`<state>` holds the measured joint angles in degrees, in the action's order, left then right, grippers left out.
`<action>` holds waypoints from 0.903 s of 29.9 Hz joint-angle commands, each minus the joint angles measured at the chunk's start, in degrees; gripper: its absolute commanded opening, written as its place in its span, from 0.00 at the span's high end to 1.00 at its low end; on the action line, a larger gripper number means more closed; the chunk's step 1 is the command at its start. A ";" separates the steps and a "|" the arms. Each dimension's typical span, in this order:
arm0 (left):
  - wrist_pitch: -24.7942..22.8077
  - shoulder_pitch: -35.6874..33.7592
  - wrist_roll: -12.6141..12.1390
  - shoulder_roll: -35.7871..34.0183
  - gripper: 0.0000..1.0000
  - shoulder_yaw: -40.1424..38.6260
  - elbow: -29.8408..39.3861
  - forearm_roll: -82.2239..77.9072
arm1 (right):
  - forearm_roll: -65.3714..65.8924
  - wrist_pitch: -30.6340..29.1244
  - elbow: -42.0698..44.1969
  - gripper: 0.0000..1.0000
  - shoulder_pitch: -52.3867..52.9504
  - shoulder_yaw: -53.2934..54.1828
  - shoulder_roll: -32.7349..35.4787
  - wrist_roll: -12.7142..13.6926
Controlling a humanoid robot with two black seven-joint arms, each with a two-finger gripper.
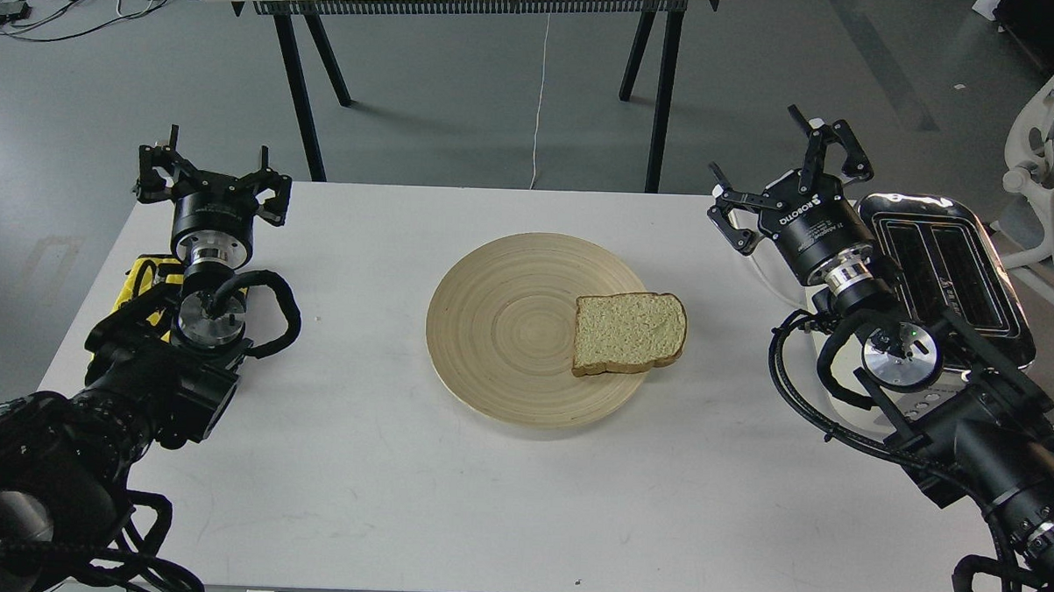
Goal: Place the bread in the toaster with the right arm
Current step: 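Raise the right gripper and open it above the table, then move the open right gripper toward the bread slice on the plate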
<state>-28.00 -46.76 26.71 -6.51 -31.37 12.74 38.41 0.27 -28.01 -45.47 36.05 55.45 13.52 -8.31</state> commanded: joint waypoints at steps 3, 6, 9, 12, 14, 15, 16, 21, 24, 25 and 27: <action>0.00 0.00 0.00 0.01 0.00 0.00 0.00 0.00 | 7.27 3.90 0.74 0.01 6.30 -4.72 0.10 0.13; 0.00 0.00 0.00 0.01 0.00 0.00 0.00 0.00 | 11.49 9.18 0.12 0.01 9.12 -8.41 0.19 0.13; 0.00 0.00 0.00 0.01 0.00 0.00 0.00 0.00 | 16.14 14.01 -0.76 0.01 10.26 -11.67 1.24 0.13; 0.00 0.00 0.00 0.01 0.00 0.00 0.00 0.00 | 22.29 18.41 -0.93 0.01 10.53 -14.48 3.18 0.22; 0.00 0.00 0.00 0.09 0.00 0.00 0.00 0.00 | 25.11 20.96 -0.93 0.01 10.27 -16.85 3.53 0.13; 0.00 0.00 0.00 0.01 0.00 0.00 0.00 0.00 | 26.17 22.37 -0.93 0.01 10.18 -18.26 3.71 0.22; 0.00 0.00 0.00 0.01 0.00 0.00 0.00 0.00 | 26.88 23.69 -0.85 0.01 10.18 -19.49 3.88 0.22; 0.00 0.00 0.00 0.09 0.00 0.00 0.00 0.00 | 30.31 30.54 -0.93 0.01 10.53 -28.10 4.32 0.31; 0.00 0.00 0.00 0.09 0.00 0.00 0.00 0.00 | 31.89 34.67 -0.93 0.01 10.71 -32.41 3.89 0.57; 0.00 0.00 0.00 0.09 0.00 0.00 0.00 0.00 | 32.33 36.08 -1.02 0.01 10.79 -33.46 3.71 0.66; 0.00 0.00 0.00 0.09 0.00 0.00 0.00 0.00 | 33.56 38.80 -1.54 0.01 10.71 -35.49 3.62 1.36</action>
<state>-28.00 -46.76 26.73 -6.41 -31.38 12.75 38.40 32.28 7.09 -46.50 46.77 22.92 17.40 -7.65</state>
